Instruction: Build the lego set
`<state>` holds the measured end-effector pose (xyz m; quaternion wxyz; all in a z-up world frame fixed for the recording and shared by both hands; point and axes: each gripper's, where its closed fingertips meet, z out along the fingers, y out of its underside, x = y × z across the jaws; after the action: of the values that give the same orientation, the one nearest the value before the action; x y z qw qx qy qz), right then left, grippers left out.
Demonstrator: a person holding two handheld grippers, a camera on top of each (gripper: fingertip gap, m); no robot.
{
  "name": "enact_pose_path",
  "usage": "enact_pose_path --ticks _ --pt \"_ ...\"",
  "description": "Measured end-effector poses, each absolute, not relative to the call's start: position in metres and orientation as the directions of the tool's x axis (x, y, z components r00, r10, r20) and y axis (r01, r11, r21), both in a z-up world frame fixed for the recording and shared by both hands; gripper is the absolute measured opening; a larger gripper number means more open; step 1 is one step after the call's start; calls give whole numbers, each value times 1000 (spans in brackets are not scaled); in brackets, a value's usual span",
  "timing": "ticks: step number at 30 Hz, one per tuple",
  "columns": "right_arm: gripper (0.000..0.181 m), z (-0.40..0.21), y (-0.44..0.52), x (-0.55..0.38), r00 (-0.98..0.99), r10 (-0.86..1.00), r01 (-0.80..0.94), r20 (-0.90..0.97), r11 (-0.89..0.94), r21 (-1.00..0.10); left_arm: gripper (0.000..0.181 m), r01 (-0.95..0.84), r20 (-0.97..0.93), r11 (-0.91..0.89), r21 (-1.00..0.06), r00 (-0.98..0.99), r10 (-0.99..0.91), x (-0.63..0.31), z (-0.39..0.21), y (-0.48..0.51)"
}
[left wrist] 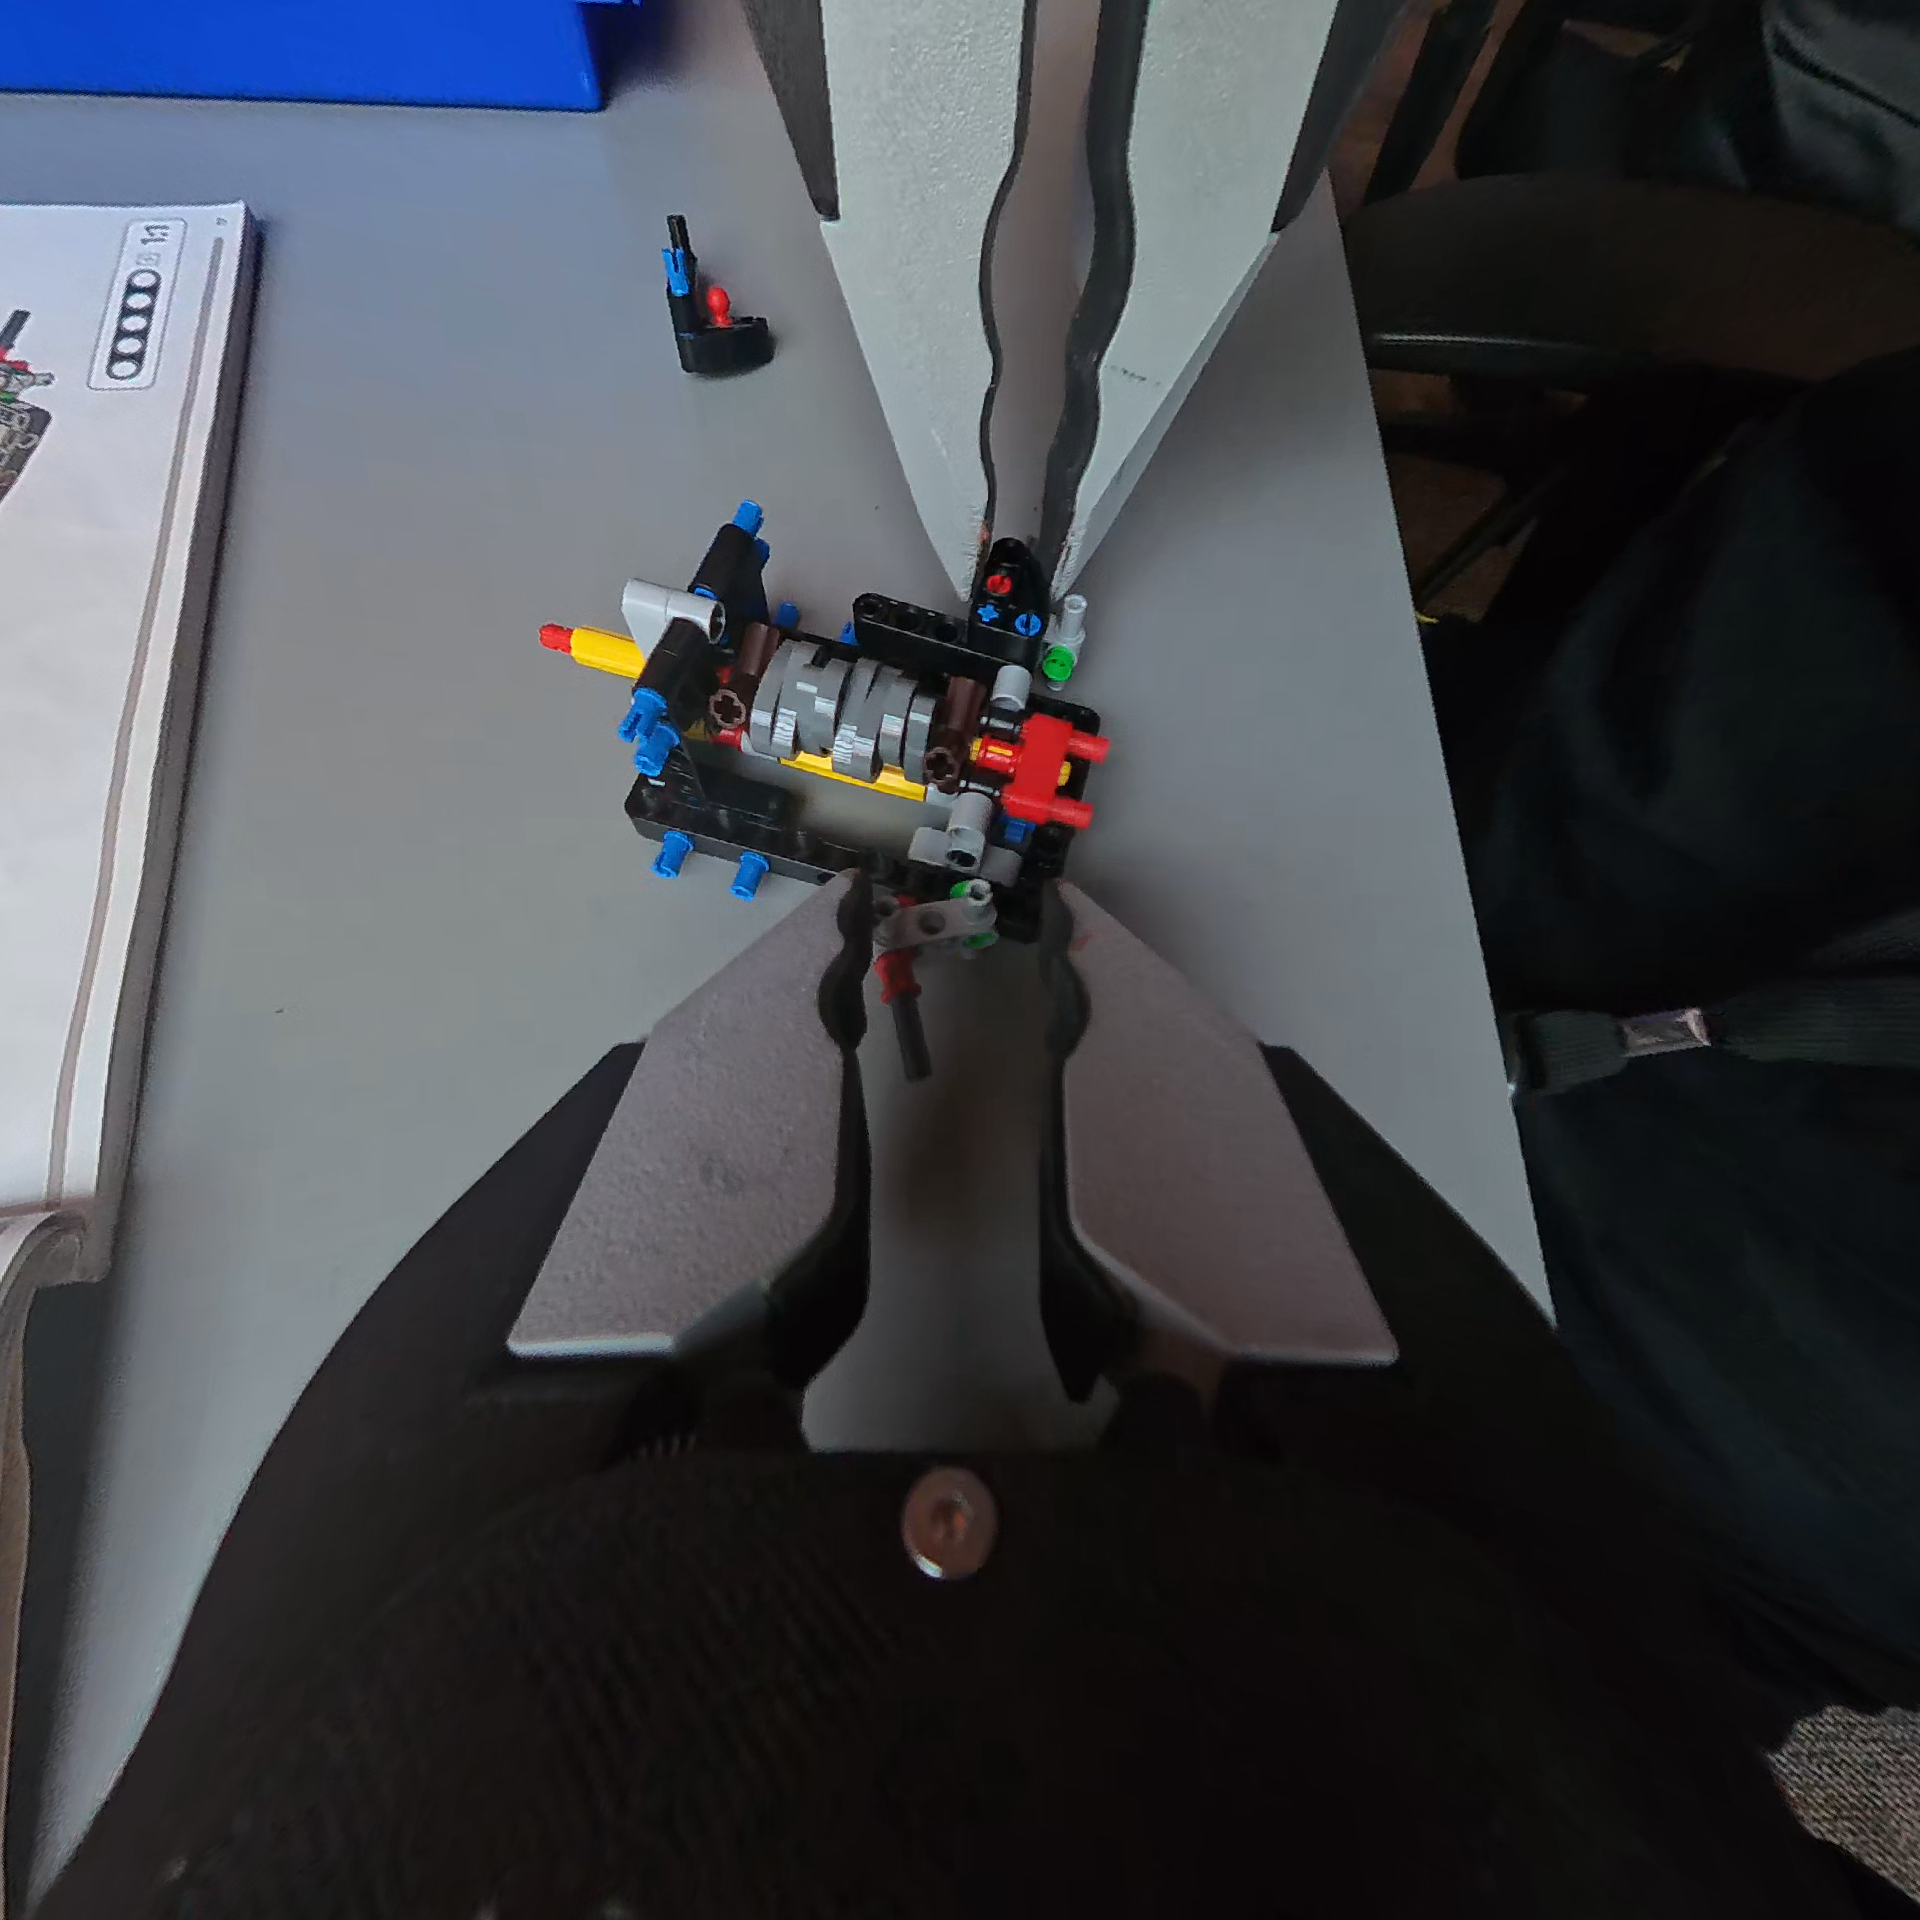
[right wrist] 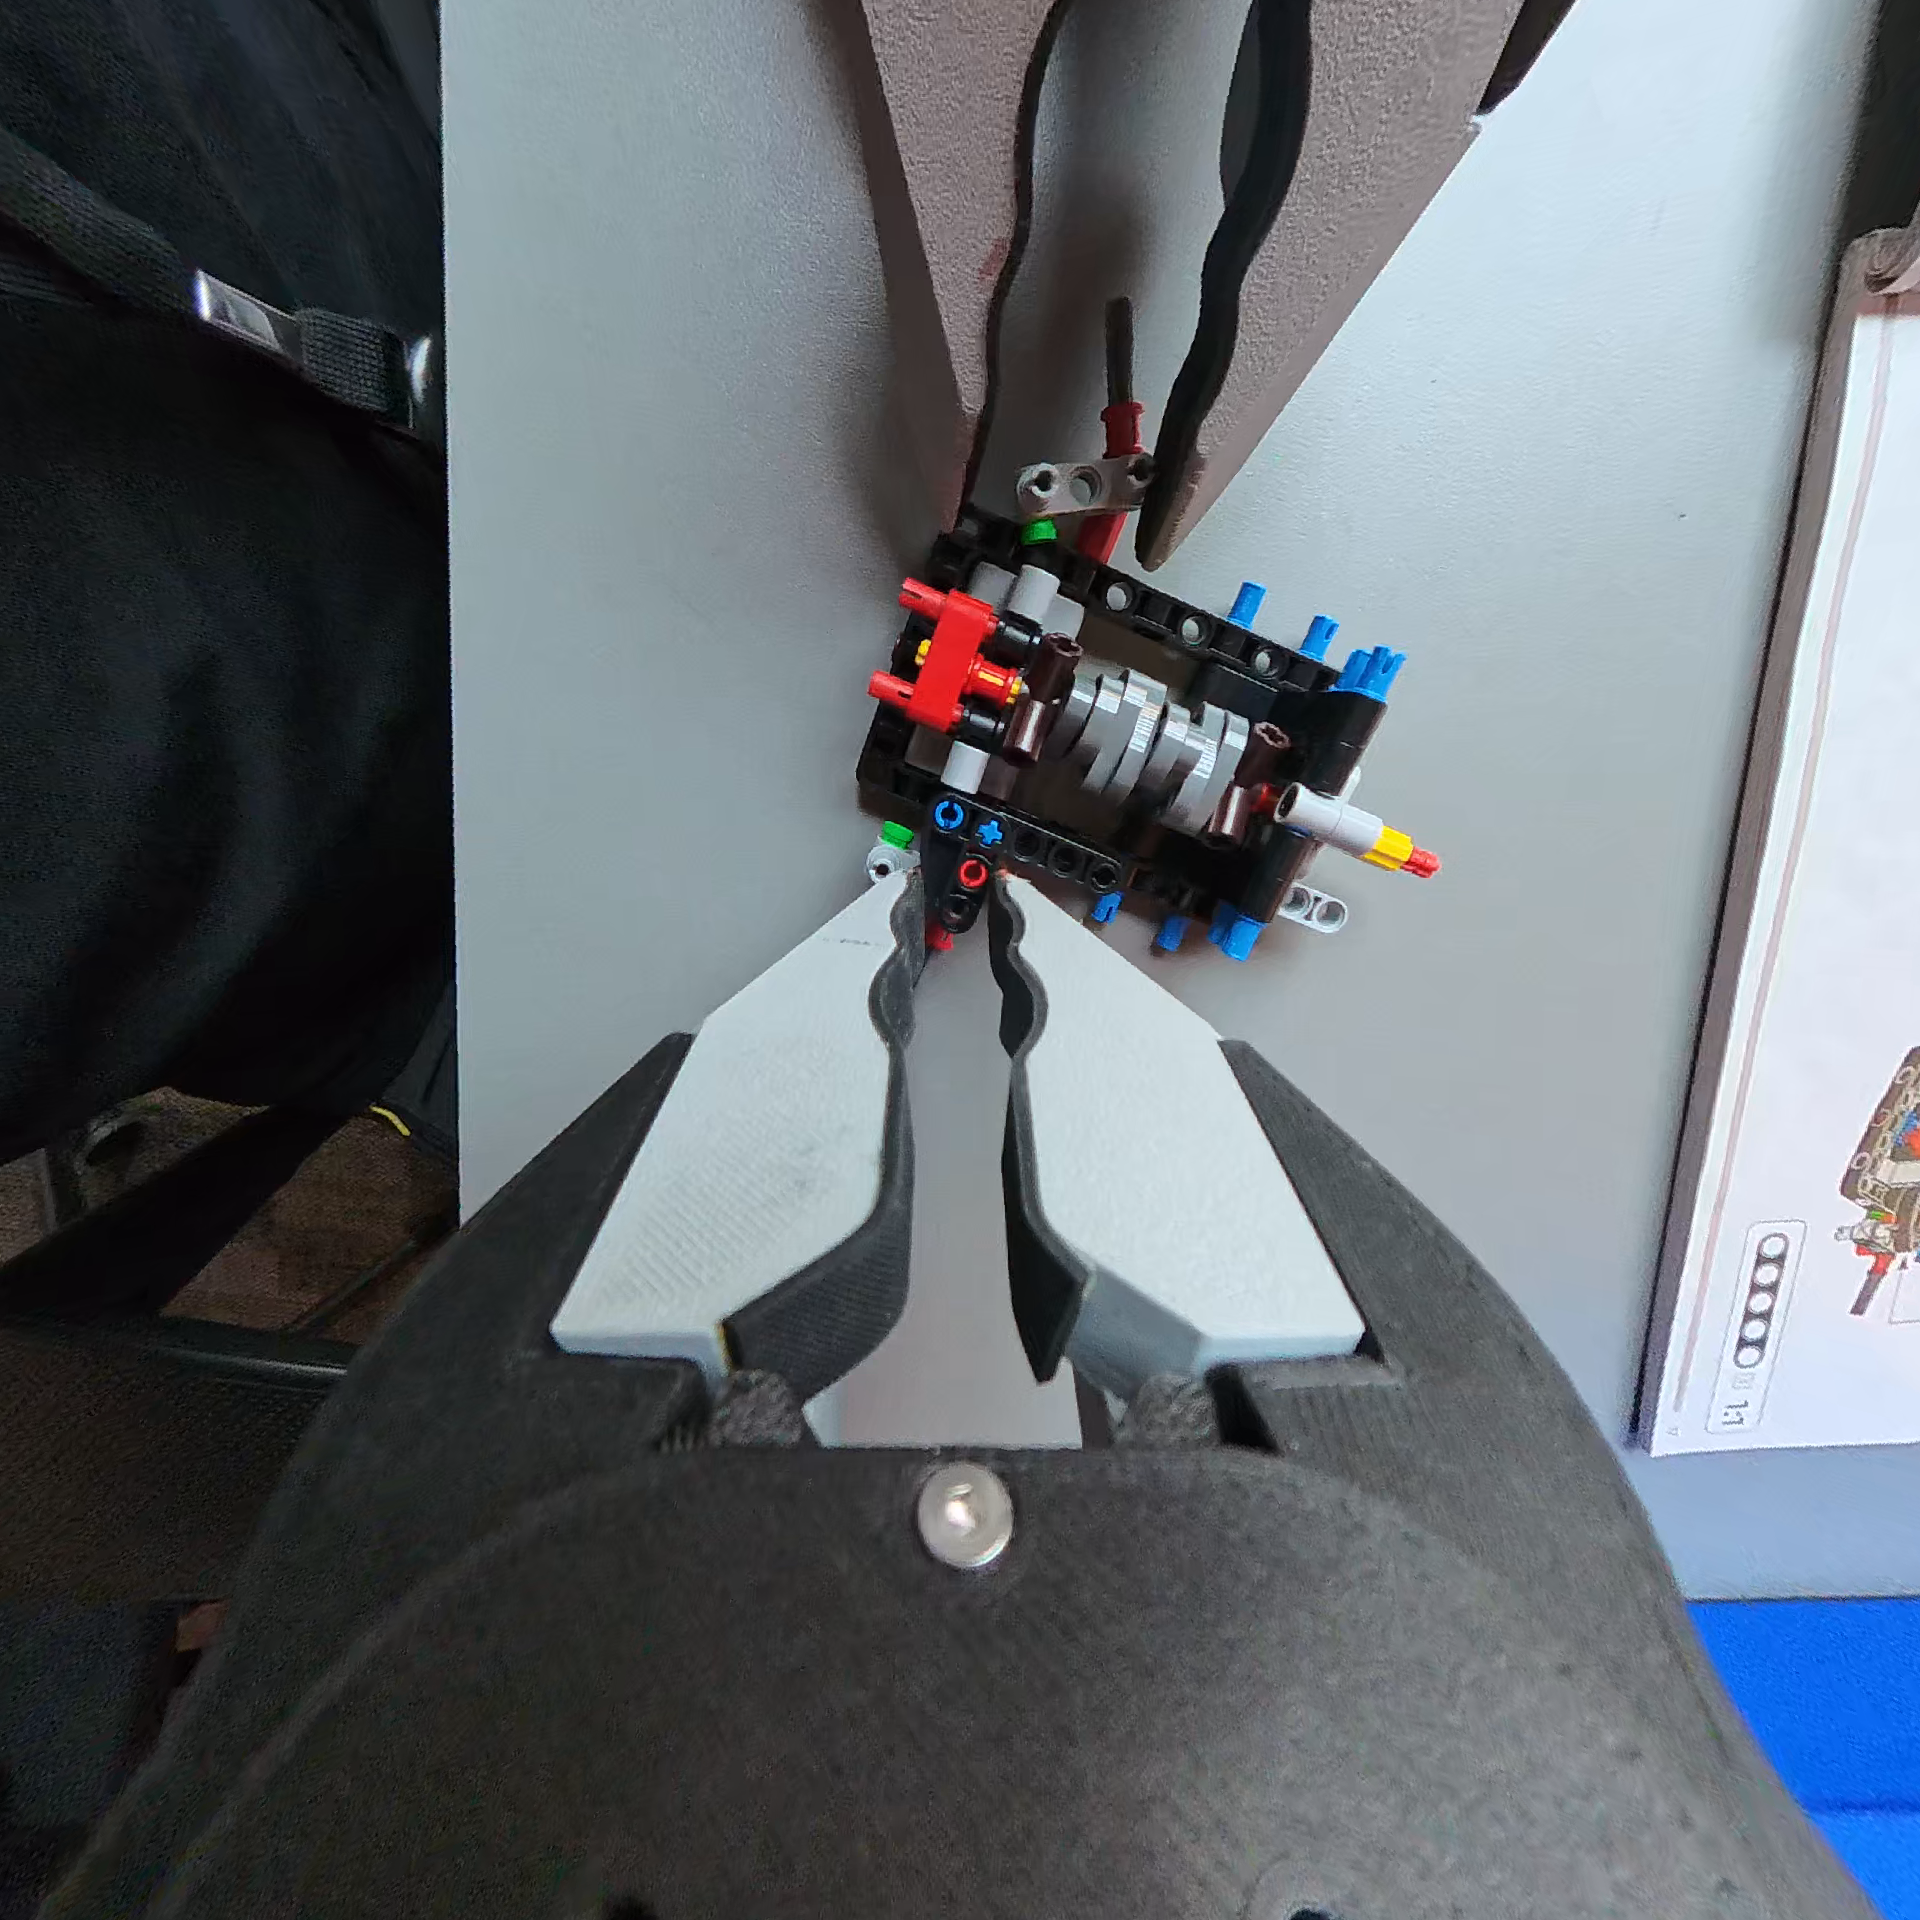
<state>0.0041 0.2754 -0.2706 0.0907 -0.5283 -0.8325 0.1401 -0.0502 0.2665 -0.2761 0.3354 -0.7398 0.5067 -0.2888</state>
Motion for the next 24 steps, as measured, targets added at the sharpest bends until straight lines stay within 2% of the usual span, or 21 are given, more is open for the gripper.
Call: enact_pose_path --ticks 16,24 --pt "9 -272 275 5 -477 879 814 -28 429 -392 24 -567 71 -245 -787 311 -948 -49 -277 265" --pt "9 -272 273 4 -484 875 835 -26 453 -314 22 -575 64 -237 -783 305 -950 -48 -278 263"
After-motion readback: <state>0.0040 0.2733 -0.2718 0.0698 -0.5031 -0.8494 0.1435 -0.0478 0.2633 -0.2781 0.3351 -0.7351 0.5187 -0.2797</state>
